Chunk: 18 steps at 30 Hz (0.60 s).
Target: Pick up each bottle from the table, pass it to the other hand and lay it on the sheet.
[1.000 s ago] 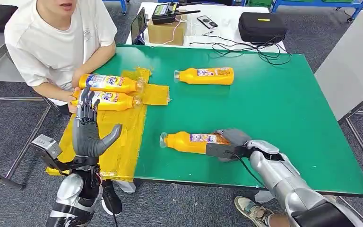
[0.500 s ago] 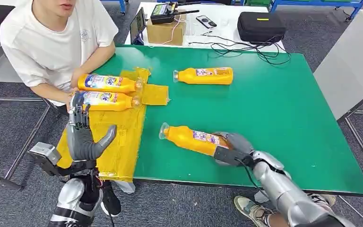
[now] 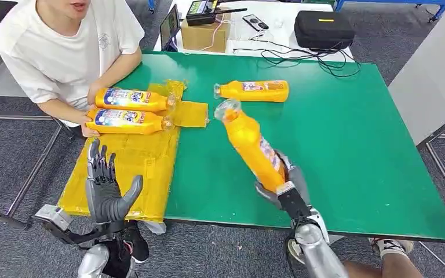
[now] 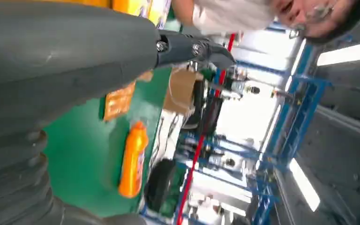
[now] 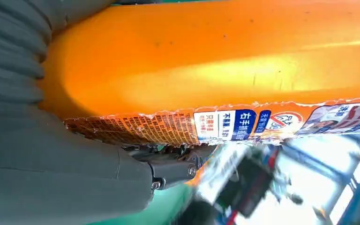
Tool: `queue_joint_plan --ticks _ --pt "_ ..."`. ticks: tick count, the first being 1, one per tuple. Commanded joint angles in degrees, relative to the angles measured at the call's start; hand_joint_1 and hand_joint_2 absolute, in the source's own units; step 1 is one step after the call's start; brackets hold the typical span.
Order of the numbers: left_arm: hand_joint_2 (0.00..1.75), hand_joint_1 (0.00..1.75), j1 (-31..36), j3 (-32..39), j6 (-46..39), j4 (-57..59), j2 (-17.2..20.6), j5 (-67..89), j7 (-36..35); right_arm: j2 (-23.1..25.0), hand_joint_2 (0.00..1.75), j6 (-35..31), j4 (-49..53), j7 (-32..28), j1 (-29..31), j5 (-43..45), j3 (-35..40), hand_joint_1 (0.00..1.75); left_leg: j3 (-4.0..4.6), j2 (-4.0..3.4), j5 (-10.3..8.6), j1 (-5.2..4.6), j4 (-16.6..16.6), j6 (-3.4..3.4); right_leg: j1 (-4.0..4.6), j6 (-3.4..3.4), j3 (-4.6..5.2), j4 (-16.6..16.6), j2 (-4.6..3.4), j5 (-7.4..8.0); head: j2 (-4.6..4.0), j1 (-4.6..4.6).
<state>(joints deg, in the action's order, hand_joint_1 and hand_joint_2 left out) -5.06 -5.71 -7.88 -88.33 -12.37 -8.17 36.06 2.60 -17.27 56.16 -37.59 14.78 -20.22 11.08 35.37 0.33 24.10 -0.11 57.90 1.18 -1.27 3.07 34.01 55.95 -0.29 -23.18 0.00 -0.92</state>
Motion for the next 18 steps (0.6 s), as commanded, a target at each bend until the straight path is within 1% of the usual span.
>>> queue_joint_plan --ticks 1,3,5,6,8,10,11,12,13,14,15,16,17,18 --pt "1.75 0.00 -1.46 -5.94 6.69 1.92 1.00 1.05 -0.41 2.21 1.75 -0.25 5.44 -1.99 -0.62 1.51 -7.08 1.75 -0.08 0.00 0.05 -0.05 -0.04 -0.03 -0.03 -0.09 -0.06 -0.01 0.03 -0.06 0.00 -0.02" --pt "1.75 0.00 -1.46 -5.94 6.69 1.92 1.00 1.05 -0.41 2.21 1.75 -0.25 5.44 -1.99 -0.62 1.51 -7.08 1.75 -0.22 -0.04 0.15 0.03 0.01 -0.09 0.06 -0.19 -0.21 -0.02 0.02 -0.13 0.00 -0.02" --pt "1.75 0.00 -0.49 -7.84 9.17 5.09 1.23 2.53 -2.28 2.65 1.75 1.06 6.11 -2.41 -0.83 3.12 -7.18 1.75 -0.22 -0.06 0.14 0.02 -0.02 -0.10 0.05 -0.20 -0.18 -0.03 0.01 -0.11 0.00 -0.04" --pt "1.75 0.00 0.62 -9.59 8.28 9.24 0.02 4.73 -2.85 2.88 1.75 2.14 6.96 -2.41 -1.19 3.89 -6.44 1.75 -0.13 0.02 0.07 -0.03 -0.05 -0.07 0.00 -0.14 -0.10 -0.03 0.08 -0.08 0.00 -0.02" --pt "1.75 0.00 3.14 -11.57 7.20 15.52 -1.68 5.76 -0.65 3.80 1.75 4.92 6.65 -2.37 -1.48 3.71 -4.52 1.75 -0.11 0.09 0.03 -0.04 -0.08 -0.04 -0.02 -0.10 -0.08 -0.06 0.14 -0.06 0.00 -0.04" --pt "1.75 0.00 6.43 -13.08 10.63 20.83 -3.20 1.14 0.07 4.94 1.75 8.13 6.53 -2.33 -2.65 2.51 -0.10 1.75 -0.26 0.14 0.06 0.01 -0.11 -0.07 0.04 -0.15 -0.26 -0.12 0.20 -0.09 0.00 -0.02" --pt "1.75 0.00 7.24 -13.87 12.31 21.77 -3.57 -0.45 0.40 5.21 1.75 9.27 6.55 -2.23 -3.71 0.84 2.93 1.75 -0.14 0.05 0.04 -0.04 -0.07 -0.03 -0.02 -0.09 -0.09 -0.06 0.09 -0.06 0.00 -0.04" --pt "1.75 0.00 7.73 -14.68 12.81 21.99 -3.79 -0.84 0.44 6.15 1.75 8.19 6.77 -2.08 -4.95 0.10 4.43 1.75 -0.23 0.11 0.06 0.02 -0.09 -0.07 0.05 -0.15 -0.22 -0.10 0.17 -0.09 0.00 -0.02" --pt "1.75 0.00 7.73 -15.60 14.60 21.30 -3.47 -1.99 0.84 5.91 1.75 8.56 6.96 -2.22 -5.53 -0.14 6.44 1.75 -0.12 0.07 0.04 0.02 -0.06 -0.04 0.04 -0.10 -0.11 -0.07 0.12 -0.06 0.00 -0.02" --pt "1.75 0.00 7.87 -16.55 18.30 20.89 -3.23 -4.33 0.64 5.53 1.75 9.64 6.73 -2.20 -5.95 -0.75 8.97 1.75 -0.23 0.05 0.09 0.05 -0.08 -0.07 0.08 -0.15 -0.22 -0.12 0.11 -0.09 0.00 -0.02" --pt "1.75 0.00 8.07 -17.48 23.32 20.35 -2.98 -8.12 -1.01 4.87 1.75 9.79 6.06 -2.12 -6.16 -2.76 12.29 1.75 -0.16 -0.01 0.09 0.04 -0.06 -0.06 0.06 -0.12 -0.13 -0.09 0.04 -0.07 0.00 -0.02" --pt "1.75 0.00 8.31 -18.40 25.65 19.96 -2.88 -9.60 -1.79 4.58 1.75 9.42 5.23 -2.10 -6.16 -4.01 14.16 1.75 -0.21 0.03 0.11 0.05 -0.07 -0.08 0.07 -0.16 -0.20 -0.09 0.09 -0.10 0.00 0.00" --pt "1.75 0.00 8.52 -19.22 26.42 19.50 -2.79 -9.76 -2.02 4.22 1.75 9.31 4.56 -2.38 -5.97 -4.99 15.67 1.75 -0.30 -0.05 0.18 0.09 -0.05 -0.11 0.12 -0.21 -0.29 -0.09 0.03 -0.15 0.00 -0.04" --pt "1.75 0.00 8.92 -20.15 27.32 19.28 -2.77 -10.02 -2.35 3.77 1.75 8.52 4.28 -2.41 -5.85 -6.55 17.08 1.75 -0.19 -0.03 0.11 0.04 -0.07 -0.08 0.07 -0.15 -0.16 -0.08 0.04 -0.10 0.00 -0.04"
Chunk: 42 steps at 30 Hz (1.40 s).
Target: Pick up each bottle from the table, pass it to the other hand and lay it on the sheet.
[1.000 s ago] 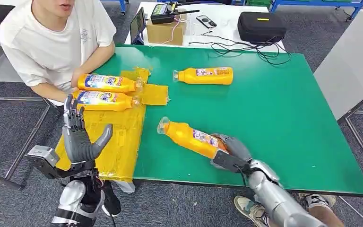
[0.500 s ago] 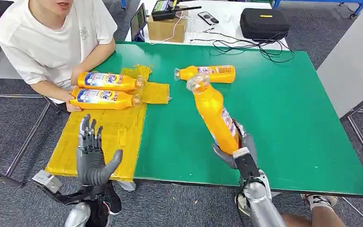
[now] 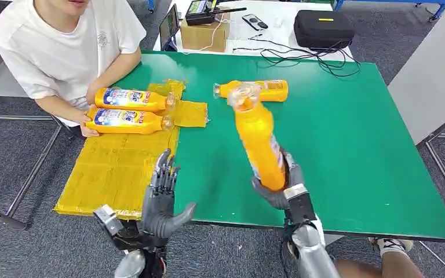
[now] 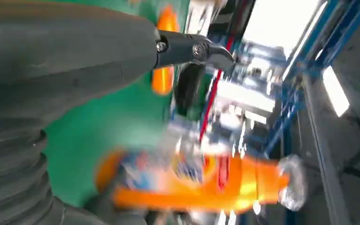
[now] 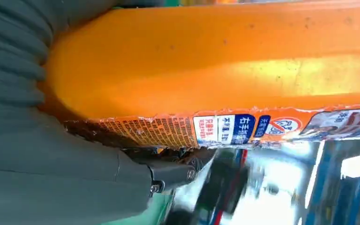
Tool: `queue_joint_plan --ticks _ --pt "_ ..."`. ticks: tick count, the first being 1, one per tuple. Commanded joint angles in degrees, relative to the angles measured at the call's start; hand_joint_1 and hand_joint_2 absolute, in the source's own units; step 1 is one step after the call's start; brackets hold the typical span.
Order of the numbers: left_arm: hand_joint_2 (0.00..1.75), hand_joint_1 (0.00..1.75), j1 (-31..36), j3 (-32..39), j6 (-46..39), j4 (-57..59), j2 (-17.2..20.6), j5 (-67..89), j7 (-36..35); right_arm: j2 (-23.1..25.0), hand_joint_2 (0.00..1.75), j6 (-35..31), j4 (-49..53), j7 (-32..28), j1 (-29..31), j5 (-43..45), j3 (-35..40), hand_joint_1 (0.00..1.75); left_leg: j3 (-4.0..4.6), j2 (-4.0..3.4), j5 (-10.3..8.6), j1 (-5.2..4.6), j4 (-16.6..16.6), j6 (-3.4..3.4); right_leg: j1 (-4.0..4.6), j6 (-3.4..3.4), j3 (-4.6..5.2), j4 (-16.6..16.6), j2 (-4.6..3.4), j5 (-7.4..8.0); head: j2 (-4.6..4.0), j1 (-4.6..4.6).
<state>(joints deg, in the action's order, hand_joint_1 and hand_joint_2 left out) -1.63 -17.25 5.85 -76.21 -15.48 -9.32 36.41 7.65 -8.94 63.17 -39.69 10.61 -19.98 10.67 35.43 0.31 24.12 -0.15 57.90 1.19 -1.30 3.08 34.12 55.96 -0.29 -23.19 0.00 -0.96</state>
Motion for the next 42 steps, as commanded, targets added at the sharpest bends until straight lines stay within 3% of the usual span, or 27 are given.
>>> queue_joint_plan --ticks 1,15,21,33,39,41,42 --pt "1.75 0.00 5.85 -9.02 13.75 7.10 0.30 -9.22 -2.92 -1.52 1.75 -1.19 -2.87 -0.28 -1.67 -7.91 18.20 1.75 -0.29 0.01 0.14 0.10 -0.04 -0.11 0.12 -0.19 -0.32 -0.06 0.06 -0.14 0.00 0.00" --pt "1.75 0.00 6.80 -8.51 14.17 6.46 0.97 -10.39 -3.35 -0.95 1.75 -3.00 -6.15 1.30 -0.22 -12.46 24.84 1.75 -0.21 -0.01 0.13 0.13 -0.04 -0.10 0.13 -0.19 -0.24 -0.08 0.06 -0.13 0.00 0.02" --pt "1.75 0.00 7.00 -10.90 2.07 7.84 1.85 8.23 -0.36 -1.11 1.75 -2.19 -3.90 3.12 0.22 -12.49 24.79 1.75 -0.20 0.02 0.15 0.14 0.01 -0.11 0.15 -0.19 -0.24 -0.04 0.08 -0.15 0.00 0.00" --pt "1.75 0.00 5.62 -10.66 -5.58 6.31 2.51 20.64 1.94 -0.88 1.75 1.41 -2.72 4.04 0.19 -9.52 23.14 1.75 -0.06 0.00 0.08 0.08 -0.03 -0.08 0.08 -0.14 -0.07 -0.03 0.05 -0.09 0.00 0.02" --pt "1.75 0.00 5.49 -9.83 -4.58 6.98 2.21 21.07 1.72 -0.87 1.75 1.95 -2.88 4.14 0.52 -9.43 22.85 1.75 -0.36 -0.10 0.25 0.14 0.01 -0.15 0.15 -0.27 -0.37 -0.03 -0.01 -0.22 0.00 0.02" --pt "1.75 0.00 5.63 -9.08 -1.38 7.48 1.87 18.63 0.89 -1.18 1.75 1.98 -3.13 3.96 0.92 -10.35 23.45 1.75 -0.39 -0.09 0.25 0.15 -0.01 -0.16 0.17 -0.29 -0.40 -0.04 0.00 -0.23 0.00 0.02" --pt "1.75 0.00 5.97 -8.18 4.61 8.31 1.64 13.27 -1.13 -1.45 1.75 1.73 -3.55 3.69 1.20 -11.22 24.16 1.75 -0.30 -0.09 0.20 0.13 0.00 -0.14 0.15 -0.25 -0.31 -0.03 -0.02 -0.18 0.00 0.02"
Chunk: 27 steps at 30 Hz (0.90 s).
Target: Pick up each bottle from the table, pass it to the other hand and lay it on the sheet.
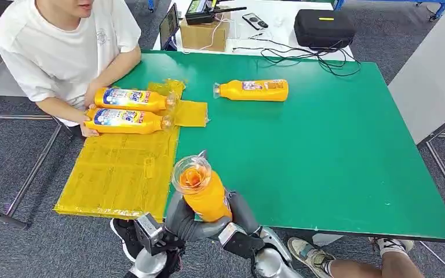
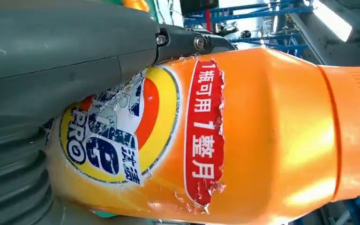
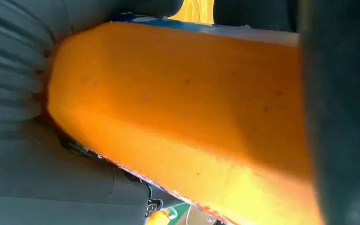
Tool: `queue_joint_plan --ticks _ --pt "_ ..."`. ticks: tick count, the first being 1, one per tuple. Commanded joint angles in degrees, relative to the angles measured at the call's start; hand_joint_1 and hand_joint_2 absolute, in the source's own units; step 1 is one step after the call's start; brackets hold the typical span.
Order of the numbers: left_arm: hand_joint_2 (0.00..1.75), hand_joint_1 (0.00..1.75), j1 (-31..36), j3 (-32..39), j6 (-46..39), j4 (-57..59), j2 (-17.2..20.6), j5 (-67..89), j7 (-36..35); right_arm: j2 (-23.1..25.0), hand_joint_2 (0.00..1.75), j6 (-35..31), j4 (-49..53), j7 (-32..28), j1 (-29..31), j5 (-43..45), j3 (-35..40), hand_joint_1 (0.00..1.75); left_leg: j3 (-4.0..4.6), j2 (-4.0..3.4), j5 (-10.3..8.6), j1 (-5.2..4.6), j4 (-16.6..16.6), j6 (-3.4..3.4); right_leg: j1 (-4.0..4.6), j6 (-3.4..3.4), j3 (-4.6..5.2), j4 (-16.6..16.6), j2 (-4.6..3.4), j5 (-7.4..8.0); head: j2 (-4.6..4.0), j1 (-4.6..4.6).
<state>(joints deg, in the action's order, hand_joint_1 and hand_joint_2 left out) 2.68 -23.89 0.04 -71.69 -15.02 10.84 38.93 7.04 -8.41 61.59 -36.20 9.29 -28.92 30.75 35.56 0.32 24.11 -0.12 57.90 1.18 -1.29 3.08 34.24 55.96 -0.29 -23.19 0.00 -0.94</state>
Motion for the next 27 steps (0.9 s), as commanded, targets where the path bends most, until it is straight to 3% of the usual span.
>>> queue_joint_plan --ticks 1,3,4,5,8,12,13,14,15,17,18,23,27 --pt "1.75 0.00 1.74 -1.09 12.68 4.21 1.06 -9.02 -4.95 -0.90 1.75 0.87 -2.36 0.01 2.65 -2.74 4.40 1.75 -0.40 -0.10 0.17 0.10 -0.01 -0.12 0.13 -0.23 -0.39 -0.04 -0.03 -0.14 0.00 0.00" --pt "1.75 0.09 1.94 0.09 17.09 5.31 0.74 -13.46 -7.04 -0.95 1.75 0.11 -3.76 -0.45 2.79 -3.43 4.79 1.75 -0.28 -0.09 0.10 0.06 -0.04 -0.08 0.08 -0.16 -0.27 -0.06 -0.04 -0.07 0.00 0.00" --pt "1.75 1.52 1.97 0.37 18.44 5.50 0.76 -14.88 -7.93 -0.92 1.75 -0.77 -4.36 -0.65 2.86 -4.00 4.81 1.75 -0.33 -0.09 0.11 0.07 -0.06 -0.09 0.10 -0.18 -0.33 -0.08 -0.03 -0.08 0.00 0.00" --pt "1.75 1.75 1.96 0.51 19.74 5.77 0.79 -16.27 -8.99 -0.80 1.75 -1.19 -4.77 -0.80 2.80 -4.12 4.55 1.75 -0.38 -0.10 0.15 0.10 -0.03 -0.11 0.13 -0.21 -0.38 -0.08 -0.03 -0.10 0.00 -0.02" --pt "1.75 1.75 2.35 -0.19 23.10 7.93 1.44 -19.62 -14.52 -0.89 1.75 -3.41 -5.56 -1.05 2.75 -5.86 4.60 1.75 -0.39 -0.09 0.15 0.10 -0.05 -0.11 0.13 -0.20 -0.40 -0.09 -0.03 -0.11 0.00 -0.02" --pt "1.75 1.75 2.69 -0.73 24.01 10.19 1.49 -22.48 -15.32 -0.60 1.75 -4.13 -6.41 -1.49 2.81 -5.87 4.27 1.75 -0.26 -0.05 0.08 0.04 -0.07 -0.06 0.06 -0.12 -0.24 -0.08 -0.02 -0.06 0.00 -0.02" --pt "1.75 1.75 2.73 -0.92 23.98 10.18 1.53 -22.84 -15.44 -0.45 1.75 -4.40 -6.59 -1.46 2.81 -5.81 4.13 1.45 -0.40 -0.07 0.13 0.07 -0.08 -0.10 0.09 -0.18 -0.39 -0.09 -0.02 -0.12 0.00 0.00" --pt "1.75 1.75 2.73 -0.98 23.93 10.10 1.51 -23.21 -15.55 -0.22 1.75 -4.76 -6.65 -1.44 2.69 -5.52 3.83 0.68 -0.21 -0.05 0.07 0.03 -0.06 -0.05 0.05 -0.10 -0.20 -0.07 -0.02 -0.05 0.00 -0.02" --pt "1.75 1.75 2.72 -1.01 23.82 9.91 1.45 -23.63 -15.71 0.03 1.75 -5.10 -6.71 -1.35 2.58 -5.23 3.57 0.03 -0.35 -0.08 0.13 0.06 -0.06 -0.08 0.08 -0.16 -0.34 -0.08 -0.03 -0.10 0.00 -0.02" --pt "1.75 1.75 2.62 -0.99 23.32 9.37 1.51 -23.73 -15.82 0.47 1.75 -5.99 -6.80 -0.88 2.34 -5.10 3.12 0.00 -0.28 -0.07 0.12 0.06 -0.04 -0.08 0.08 -0.15 -0.28 -0.06 -0.02 -0.09 0.00 0.00" --pt "1.75 1.75 2.47 -0.90 22.61 8.90 1.55 -23.68 -16.00 0.64 0.00 -5.99 -6.75 -0.64 2.23 -4.78 3.01 0.00 -0.18 -0.06 0.07 0.02 -0.05 -0.06 0.04 -0.12 -0.18 -0.04 -0.03 -0.06 0.00 -0.02" --pt "1.75 1.75 2.46 -0.85 20.01 8.52 1.65 -22.44 -16.24 0.79 0.00 -7.18 -6.58 -0.30 2.00 -4.56 2.37 0.00 -0.10 -0.04 0.05 0.04 -0.02 -0.05 0.05 -0.09 -0.11 -0.03 -0.01 -0.03 0.00 0.02" --pt "1.75 1.75 2.42 -0.68 5.31 5.73 2.42 -9.93 -13.62 0.69 0.00 -8.09 -4.91 0.64 0.82 -3.99 1.47 0.00 -0.12 -0.04 0.07 0.05 0.00 -0.07 0.07 -0.11 -0.14 -0.02 0.00 -0.06 0.00 0.00"
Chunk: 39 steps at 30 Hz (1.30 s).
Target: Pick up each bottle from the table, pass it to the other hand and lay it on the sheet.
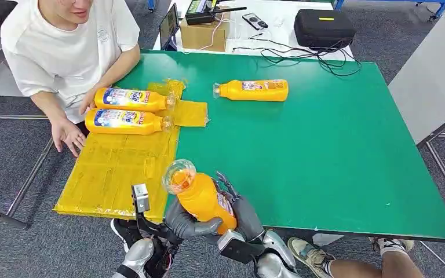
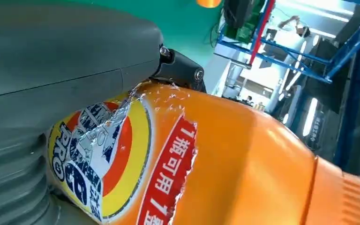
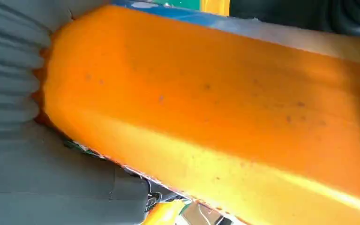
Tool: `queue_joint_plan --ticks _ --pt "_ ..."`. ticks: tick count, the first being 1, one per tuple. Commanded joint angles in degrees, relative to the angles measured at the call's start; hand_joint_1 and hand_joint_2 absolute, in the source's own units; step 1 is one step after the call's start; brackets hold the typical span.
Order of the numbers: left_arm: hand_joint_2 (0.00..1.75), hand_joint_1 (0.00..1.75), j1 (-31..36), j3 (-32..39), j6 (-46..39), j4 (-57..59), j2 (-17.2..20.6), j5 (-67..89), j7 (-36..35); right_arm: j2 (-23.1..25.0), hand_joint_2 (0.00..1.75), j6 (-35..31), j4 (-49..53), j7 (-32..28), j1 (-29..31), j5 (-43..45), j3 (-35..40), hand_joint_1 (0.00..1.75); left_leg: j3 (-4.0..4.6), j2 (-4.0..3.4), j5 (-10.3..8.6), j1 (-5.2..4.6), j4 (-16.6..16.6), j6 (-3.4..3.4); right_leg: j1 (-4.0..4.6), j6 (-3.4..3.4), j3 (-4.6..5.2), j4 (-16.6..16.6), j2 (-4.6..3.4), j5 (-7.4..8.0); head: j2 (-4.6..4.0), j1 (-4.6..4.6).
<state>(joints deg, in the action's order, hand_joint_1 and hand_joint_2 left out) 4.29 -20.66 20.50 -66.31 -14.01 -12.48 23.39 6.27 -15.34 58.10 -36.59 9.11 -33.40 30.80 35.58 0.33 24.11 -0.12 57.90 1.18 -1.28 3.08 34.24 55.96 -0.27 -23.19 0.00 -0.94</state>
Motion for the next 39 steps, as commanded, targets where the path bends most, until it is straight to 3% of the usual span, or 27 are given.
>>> queue_joint_plan --ticks 1,7,11,15,22,29,32,35,39 --pt "1.75 1.75 0.50 -2.93 -18.45 -1.38 1.70 16.76 2.49 1.22 0.00 -1.32 -0.60 1.27 0.44 0.46 1.20 0.00 -0.27 -0.07 0.13 0.06 -0.01 -0.10 0.08 -0.17 -0.25 0.00 -0.02 -0.12 0.00 0.00" --pt "1.75 1.75 -1.07 2.04 -24.80 -7.83 4.07 24.33 2.27 0.54 0.00 -1.52 0.64 1.52 -0.75 0.67 -0.52 0.00 -0.26 -0.17 0.12 0.07 -0.04 -0.10 0.08 -0.18 -0.21 -0.03 -0.12 -0.07 0.00 0.00" --pt "1.75 1.75 -0.12 6.23 -31.16 -10.18 8.72 36.50 0.48 -0.39 0.00 -1.04 2.42 1.51 -1.61 0.57 -2.14 0.00 -0.26 -0.06 0.11 0.10 -0.02 -0.13 0.12 -0.20 -0.23 -0.01 0.02 -0.11 0.00 0.00" --pt "1.75 1.69 0.43 9.02 -31.63 -10.23 10.21 42.63 0.09 -0.54 0.00 -0.72 2.95 1.40 -2.09 -0.21 -3.33 0.00 -0.31 -0.18 0.13 0.17 -0.04 -0.14 0.20 -0.23 -0.25 -0.04 -0.07 -0.09 0.00 -0.02" --pt "1.75 1.66 7.30 13.40 -31.10 -5.66 17.20 53.75 -5.30 -0.59 0.00 0.42 1.09 0.47 -2.32 -0.07 -6.38 0.00 -0.08 -0.02 -0.02 0.13 -0.04 -0.09 0.13 -0.13 -0.05 -0.02 0.08 -0.02 0.00 -0.02" --pt "1.75 1.66 7.92 13.86 -30.96 -4.42 17.46 53.72 -5.19 -0.53 0.00 0.45 0.93 0.38 -2.22 -0.08 -6.40 0.00 -0.12 0.05 0.00 0.17 -0.01 -0.12 0.18 -0.16 -0.12 -0.01 0.15 -0.05 0.00 0.02" --pt "1.75 1.71 9.18 12.08 -31.67 -1.84 18.79 59.63 -7.59 -0.37 0.00 0.99 0.82 0.17 -1.99 -0.10 -6.41 0.00 -0.12 0.02 -0.01 0.13 -0.05 -0.07 0.11 -0.09 -0.10 -0.02 0.09 -0.04 0.00 0.02" --pt "1.75 1.75 16.11 10.10 -31.22 9.83 21.80 67.27 -8.49 0.06 0.00 1.88 -0.64 -0.56 -0.39 0.50 -6.63 0.00 -0.30 0.06 0.04 0.17 -0.06 -0.12 0.16 -0.19 -0.30 -0.02 0.16 -0.11 0.00 0.00" --pt "1.75 1.75 22.36 8.03 -31.13 20.14 19.85 72.18 -7.96 0.98 0.00 2.94 -2.39 -1.31 1.33 1.21 -6.53 0.00 -0.24 0.15 -0.02 0.18 -0.03 -0.15 0.18 -0.23 -0.25 0.03 0.22 -0.09 0.00 0.02"
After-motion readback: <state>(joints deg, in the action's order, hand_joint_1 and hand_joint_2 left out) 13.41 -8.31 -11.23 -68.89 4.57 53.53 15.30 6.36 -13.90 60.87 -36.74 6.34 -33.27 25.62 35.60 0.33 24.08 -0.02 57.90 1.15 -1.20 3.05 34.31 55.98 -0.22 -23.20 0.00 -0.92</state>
